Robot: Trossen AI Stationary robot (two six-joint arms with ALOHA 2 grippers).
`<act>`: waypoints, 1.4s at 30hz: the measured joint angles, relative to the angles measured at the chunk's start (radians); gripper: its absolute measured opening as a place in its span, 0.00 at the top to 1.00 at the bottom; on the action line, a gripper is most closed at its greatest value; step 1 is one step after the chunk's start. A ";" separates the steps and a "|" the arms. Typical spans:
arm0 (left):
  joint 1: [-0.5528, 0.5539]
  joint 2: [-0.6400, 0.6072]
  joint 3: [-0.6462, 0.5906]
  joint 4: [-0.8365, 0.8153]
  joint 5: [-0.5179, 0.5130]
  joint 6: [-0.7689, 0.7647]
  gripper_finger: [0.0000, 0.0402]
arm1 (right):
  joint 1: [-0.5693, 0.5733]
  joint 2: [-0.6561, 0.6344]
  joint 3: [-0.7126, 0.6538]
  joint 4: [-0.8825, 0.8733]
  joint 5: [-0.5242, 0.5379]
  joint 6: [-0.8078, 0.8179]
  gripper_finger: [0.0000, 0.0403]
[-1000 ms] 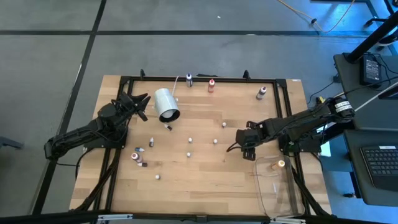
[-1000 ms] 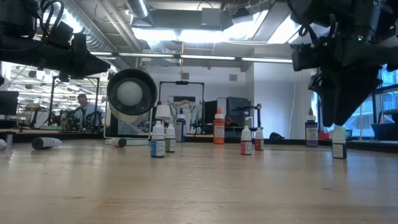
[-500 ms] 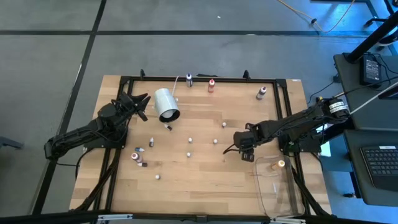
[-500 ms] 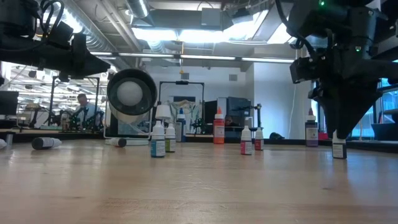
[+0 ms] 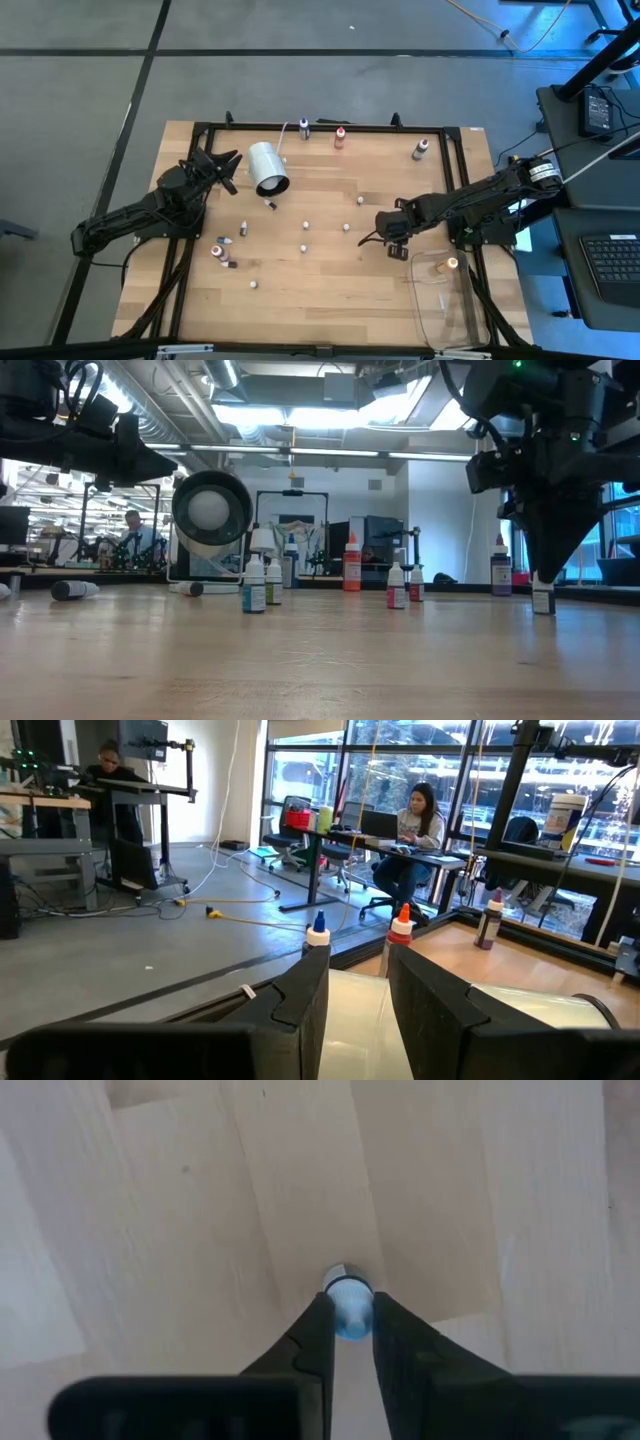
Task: Pick & Place food coloring
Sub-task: Put the small black food coloring bottle into the transparent bin
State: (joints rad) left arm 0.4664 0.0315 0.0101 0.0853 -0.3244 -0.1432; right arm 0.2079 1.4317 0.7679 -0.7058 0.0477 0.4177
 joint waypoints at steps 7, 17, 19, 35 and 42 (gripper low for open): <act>0.000 0.000 0.000 0.000 0.000 0.000 0.74 | 0.003 0.000 0.141 -0.096 0.001 -0.021 0.86; 0.000 0.000 0.000 0.000 0.000 0.000 0.74 | 0.161 -0.001 0.431 -0.315 0.002 0.114 0.86; 0.000 0.000 0.000 0.000 0.000 0.000 0.74 | 0.218 -0.001 0.461 -0.331 0.002 0.192 0.86; 0.000 0.000 0.000 0.000 0.000 0.000 0.74 | 0.693 -0.001 0.454 -0.419 0.165 1.013 0.86; 0.000 0.000 0.000 0.000 0.000 0.000 0.74 | 0.800 0.011 0.454 -0.512 0.147 1.291 0.86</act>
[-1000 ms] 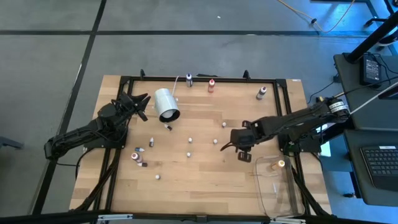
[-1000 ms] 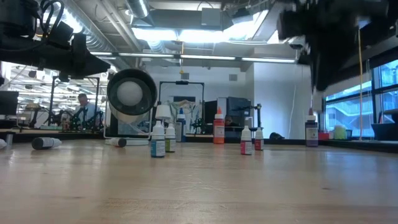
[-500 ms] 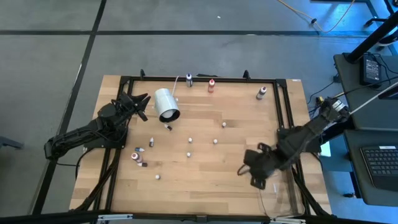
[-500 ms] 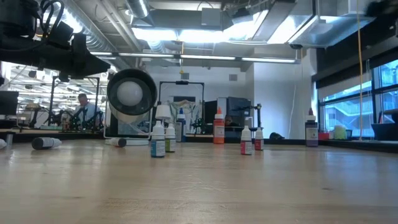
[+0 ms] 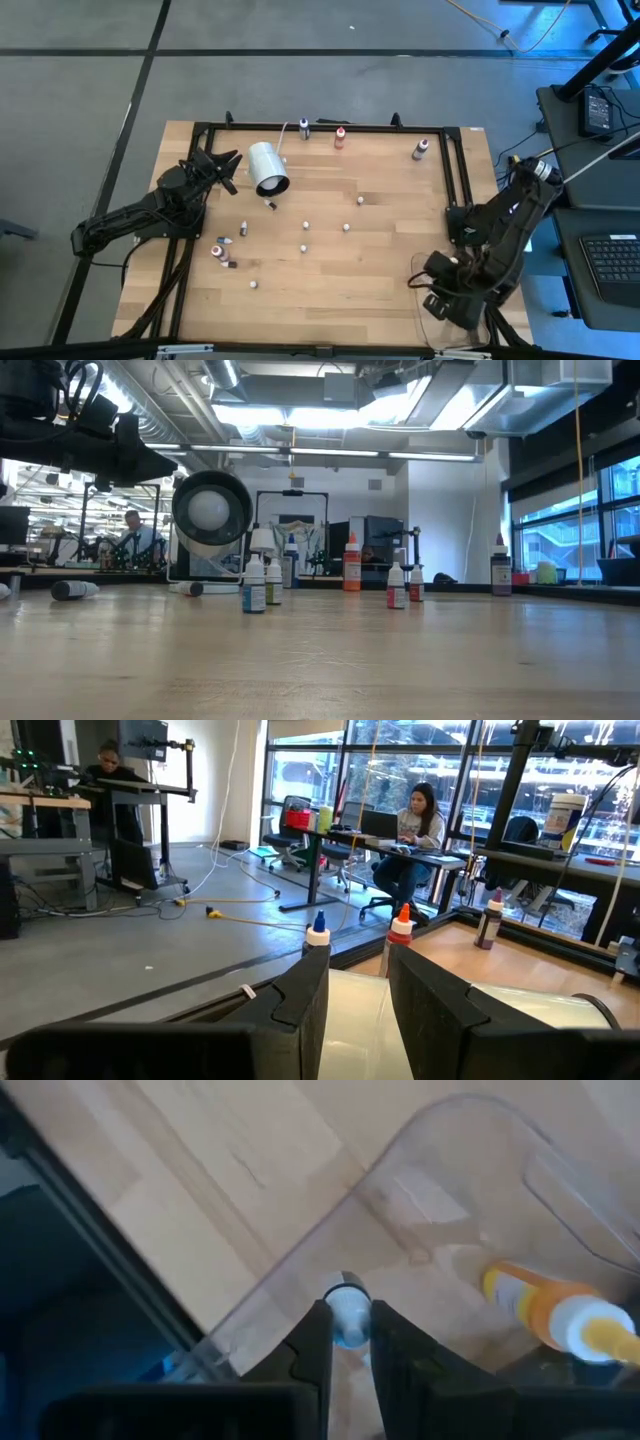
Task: Pick & Place food coloring
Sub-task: Put the small black food coloring bottle into the transparent bin
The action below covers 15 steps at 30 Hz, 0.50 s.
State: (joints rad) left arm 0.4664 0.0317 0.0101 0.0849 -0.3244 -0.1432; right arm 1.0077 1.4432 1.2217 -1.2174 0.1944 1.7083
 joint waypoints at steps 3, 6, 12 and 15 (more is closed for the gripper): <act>0.000 0.000 0.000 0.000 0.000 0.000 0.74 | 0.021 0.037 0.000 -0.001 0.040 0.015 0.86; 0.000 0.000 0.000 0.000 0.000 0.000 0.74 | 0.023 0.081 0.000 0.003 0.044 0.024 0.86; 0.000 0.000 0.000 0.000 0.000 0.000 0.74 | 0.023 0.166 -0.001 0.004 -0.010 0.081 0.86; 0.000 0.000 0.000 0.000 0.000 0.000 0.74 | 0.023 0.210 -0.001 0.004 -0.026 0.116 0.86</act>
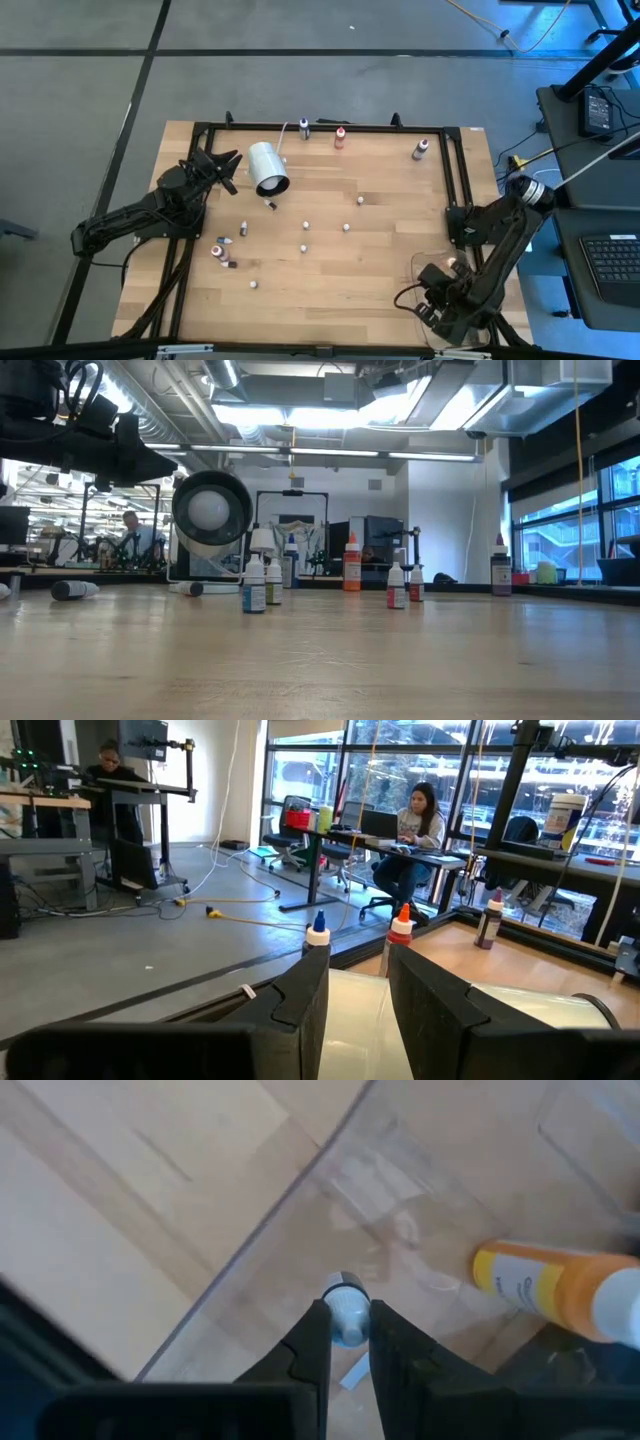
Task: Pick & Place food coloring
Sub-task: Put the small black food coloring bottle into the transparent bin
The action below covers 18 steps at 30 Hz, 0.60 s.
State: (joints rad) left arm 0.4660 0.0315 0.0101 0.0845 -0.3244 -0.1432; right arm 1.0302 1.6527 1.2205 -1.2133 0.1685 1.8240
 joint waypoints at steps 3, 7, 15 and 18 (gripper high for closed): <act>0.000 0.000 0.000 0.000 0.000 0.000 0.74 | 0.000 0.043 0.000 0.003 -0.002 0.005 0.86; 0.000 0.000 0.000 0.000 0.000 0.000 0.74 | 0.000 0.090 0.000 0.021 -0.002 0.005 0.86; 0.000 0.000 0.000 0.000 0.000 0.000 0.74 | 0.000 0.136 0.000 0.055 -0.003 0.004 0.80; 0.000 0.000 0.000 0.000 0.000 0.000 0.74 | 0.000 0.139 0.000 0.059 -0.004 0.003 0.77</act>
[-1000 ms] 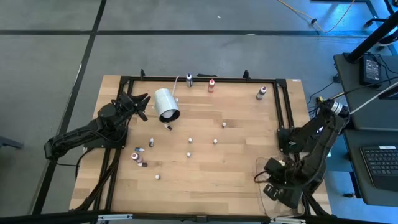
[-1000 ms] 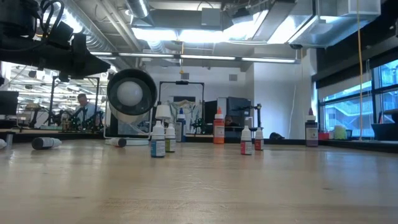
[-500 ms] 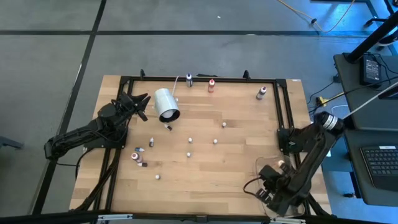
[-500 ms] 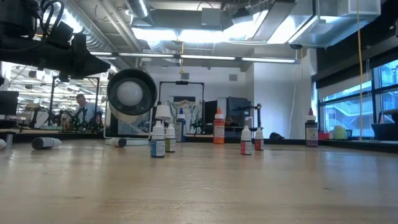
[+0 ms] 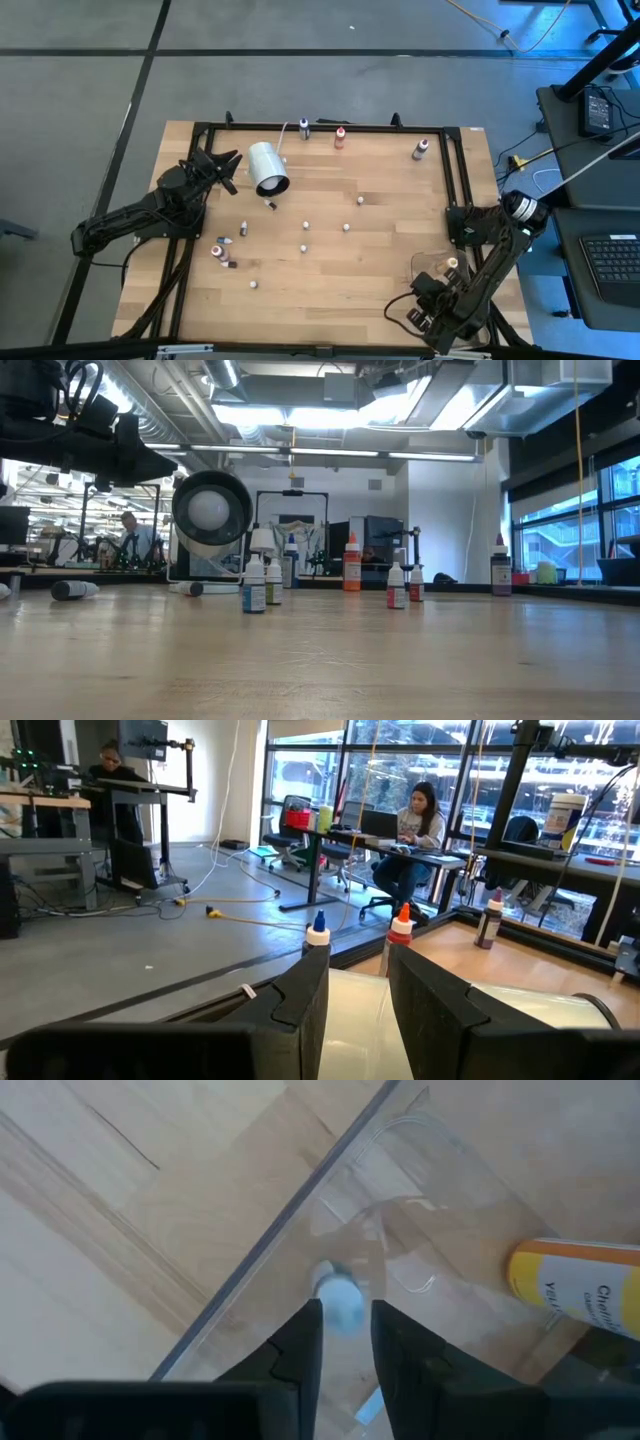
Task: Pick & Place food coloring
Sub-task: Put the small black food coloring bottle into the transparent bin, then put the large purple food coloring bottle into the transparent bin
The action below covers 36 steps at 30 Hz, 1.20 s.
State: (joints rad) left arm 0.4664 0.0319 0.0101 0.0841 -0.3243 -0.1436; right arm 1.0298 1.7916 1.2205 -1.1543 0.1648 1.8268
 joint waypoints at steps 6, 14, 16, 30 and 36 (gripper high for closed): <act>0.000 0.000 0.000 -0.003 0.000 0.000 0.74 | 0.000 0.000 0.000 -0.001 -0.001 -0.006 0.75; 0.000 0.000 0.000 -0.005 0.000 -0.001 0.74 | -0.001 -0.005 0.013 -0.143 -0.025 -0.037 0.75; 0.000 0.000 0.000 -0.006 0.000 -0.003 0.74 | -0.006 -0.005 0.033 -0.205 -0.057 -0.083 0.75; 0.000 0.000 0.000 0.001 0.002 -0.018 0.74 | -0.111 -0.045 0.222 -0.396 0.335 -0.668 0.75; 0.000 0.001 0.000 -0.006 0.003 -0.018 0.74 | -0.230 -0.070 0.257 -0.405 0.470 -0.792 0.75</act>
State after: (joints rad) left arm 0.4660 0.0326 0.0097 0.0776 -0.3210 -0.1619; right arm 0.8003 1.7214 1.4780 -1.5590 0.6350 1.0349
